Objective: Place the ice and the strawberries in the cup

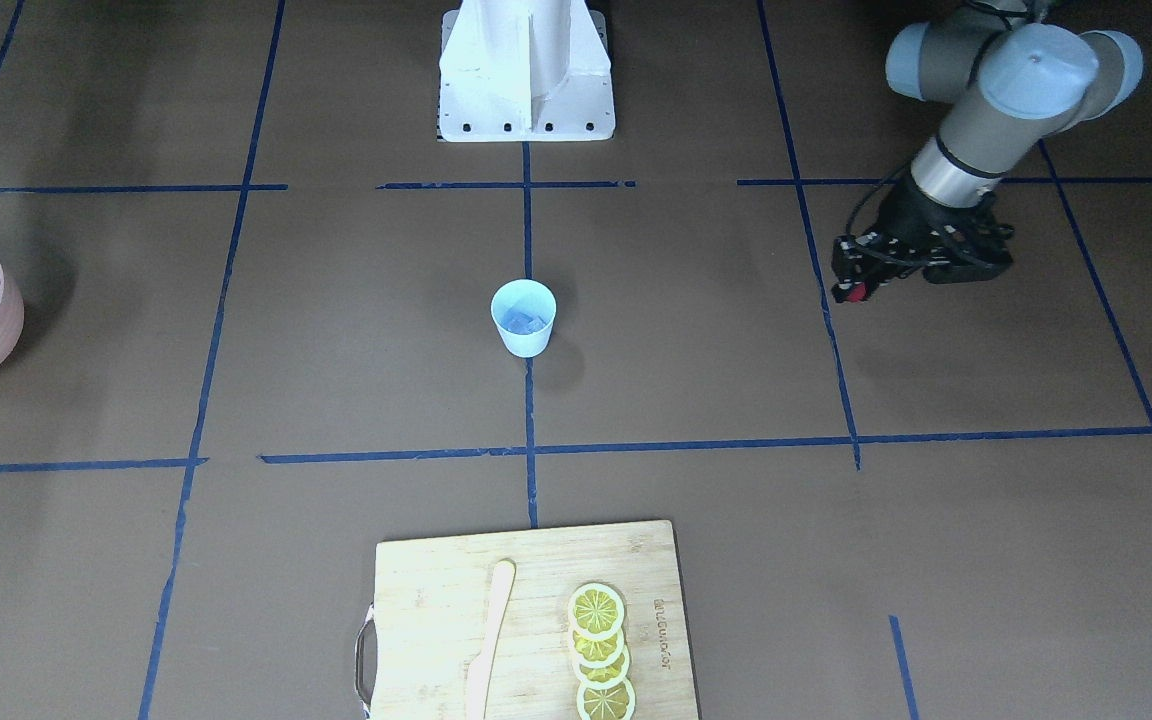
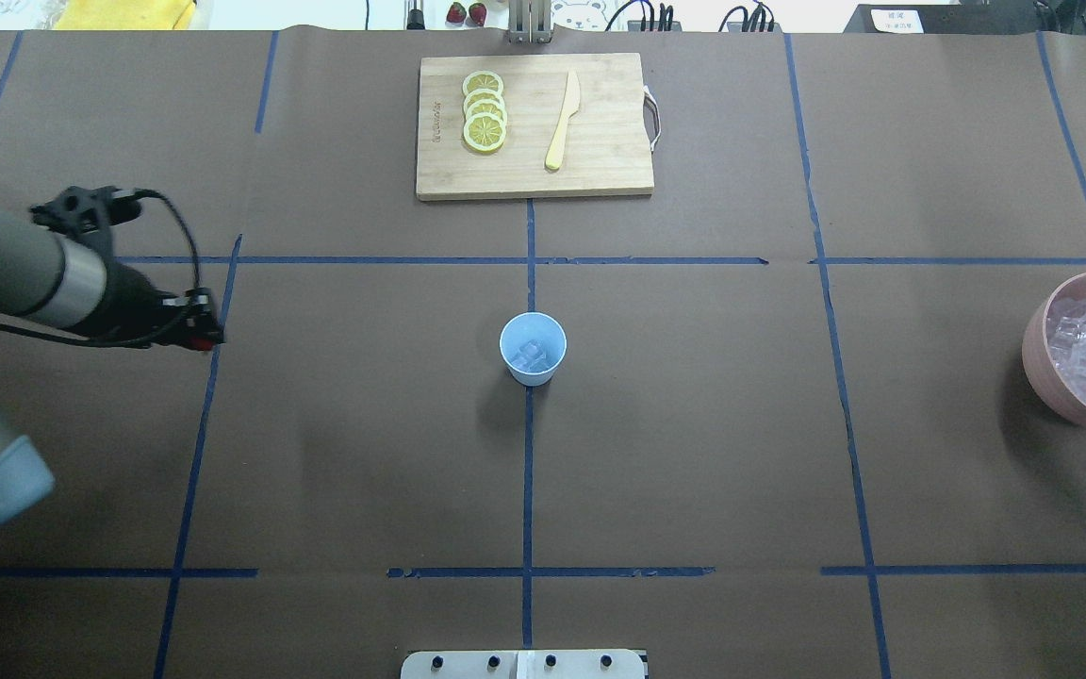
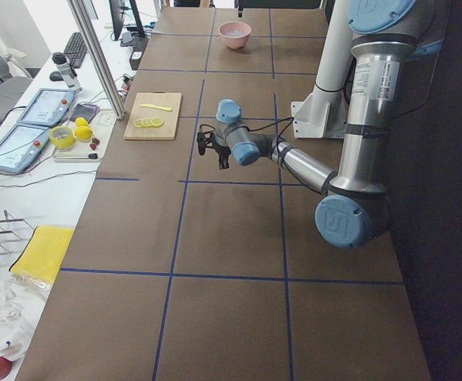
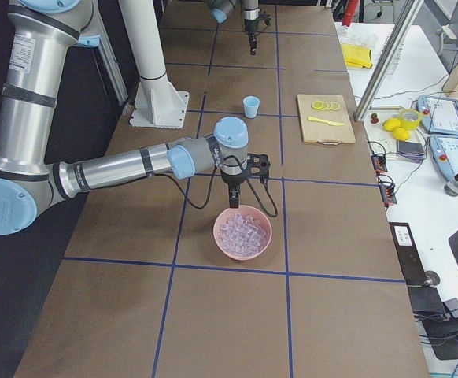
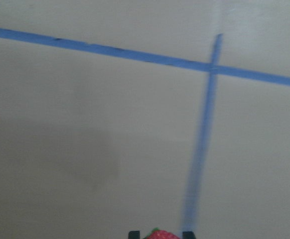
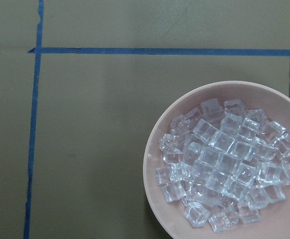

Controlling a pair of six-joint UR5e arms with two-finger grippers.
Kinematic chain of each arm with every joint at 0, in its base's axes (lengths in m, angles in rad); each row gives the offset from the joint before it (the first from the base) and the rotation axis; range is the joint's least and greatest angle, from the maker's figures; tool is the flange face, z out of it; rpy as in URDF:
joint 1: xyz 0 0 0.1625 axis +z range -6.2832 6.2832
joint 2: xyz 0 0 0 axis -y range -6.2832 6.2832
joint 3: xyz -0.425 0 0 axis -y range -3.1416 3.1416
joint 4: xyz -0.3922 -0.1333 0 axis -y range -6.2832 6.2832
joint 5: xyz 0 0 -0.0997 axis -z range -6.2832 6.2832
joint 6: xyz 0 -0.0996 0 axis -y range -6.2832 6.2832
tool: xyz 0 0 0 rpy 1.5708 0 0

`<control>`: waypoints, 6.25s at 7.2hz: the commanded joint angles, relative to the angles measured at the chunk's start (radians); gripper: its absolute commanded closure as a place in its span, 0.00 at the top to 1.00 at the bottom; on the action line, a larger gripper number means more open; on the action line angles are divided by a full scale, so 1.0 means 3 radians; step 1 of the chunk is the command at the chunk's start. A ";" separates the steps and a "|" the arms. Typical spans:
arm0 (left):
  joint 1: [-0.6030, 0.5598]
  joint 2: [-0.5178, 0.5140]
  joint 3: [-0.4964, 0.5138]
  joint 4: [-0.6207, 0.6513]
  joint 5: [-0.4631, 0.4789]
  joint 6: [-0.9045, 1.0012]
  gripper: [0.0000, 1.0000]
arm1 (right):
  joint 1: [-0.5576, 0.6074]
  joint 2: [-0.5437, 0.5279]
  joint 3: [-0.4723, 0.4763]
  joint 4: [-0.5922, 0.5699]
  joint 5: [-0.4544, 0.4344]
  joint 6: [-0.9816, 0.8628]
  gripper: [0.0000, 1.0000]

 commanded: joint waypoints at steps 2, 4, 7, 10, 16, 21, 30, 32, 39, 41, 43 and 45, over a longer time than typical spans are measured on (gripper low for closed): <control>0.0495 -0.1393 0.0197 0.0930 0.0103 -0.0772 0.00 | 0.0035 -0.0004 0.0017 0.0000 -0.0001 -0.0004 0.99; 0.0598 -0.2083 0.0856 0.0925 0.0293 -0.0901 0.00 | 0.0050 -0.0009 0.0027 0.0000 0.0004 -0.0004 0.99; 0.0629 -0.2075 0.0925 0.0910 0.0329 -0.0876 0.10 | 0.0060 -0.0019 0.0037 0.0000 0.0004 -0.0004 0.99; 0.0670 -0.2070 0.0956 0.0792 0.0395 -0.0886 0.51 | 0.0071 -0.0030 0.0037 0.0000 0.0004 -0.0004 0.99; 0.0542 -0.1533 0.0408 0.0766 0.0431 -0.0780 0.72 | 0.0197 -0.0035 -0.0049 -0.0015 0.0004 -0.0288 0.99; -0.1067 0.0753 -0.0700 0.1175 -0.0239 0.2903 0.73 | 0.0740 0.0206 -0.0391 -0.0890 -0.0042 -0.1743 0.99; -0.2751 0.1110 0.0194 0.2209 -0.0893 0.4989 1.00 | 0.0705 0.0329 -0.0597 -0.0900 -0.0073 -0.1753 0.99; -0.2741 0.1100 0.0184 0.2193 -0.1097 0.4989 1.00 | 0.0710 0.0252 -0.0571 -0.0905 -0.0042 -0.1952 0.99; -0.2726 0.1080 0.0189 0.2065 -0.1108 0.4984 1.00 | 0.0730 0.0226 -0.0683 -0.0869 0.0045 -0.2065 0.99; -0.2720 0.1105 0.0209 0.2050 -0.1098 0.4984 1.00 | 0.0730 0.0236 -0.0704 -0.0864 0.0035 -0.2045 0.99; -0.2720 0.1115 0.0260 0.2060 -0.1093 0.4943 1.00 | 0.0730 0.0241 -0.0699 -0.0864 0.0045 -0.2019 0.99; -0.2720 0.1115 0.0235 0.2040 -0.1083 0.4637 1.00 | 0.0730 0.0236 -0.0709 -0.0864 0.0030 -0.2019 0.99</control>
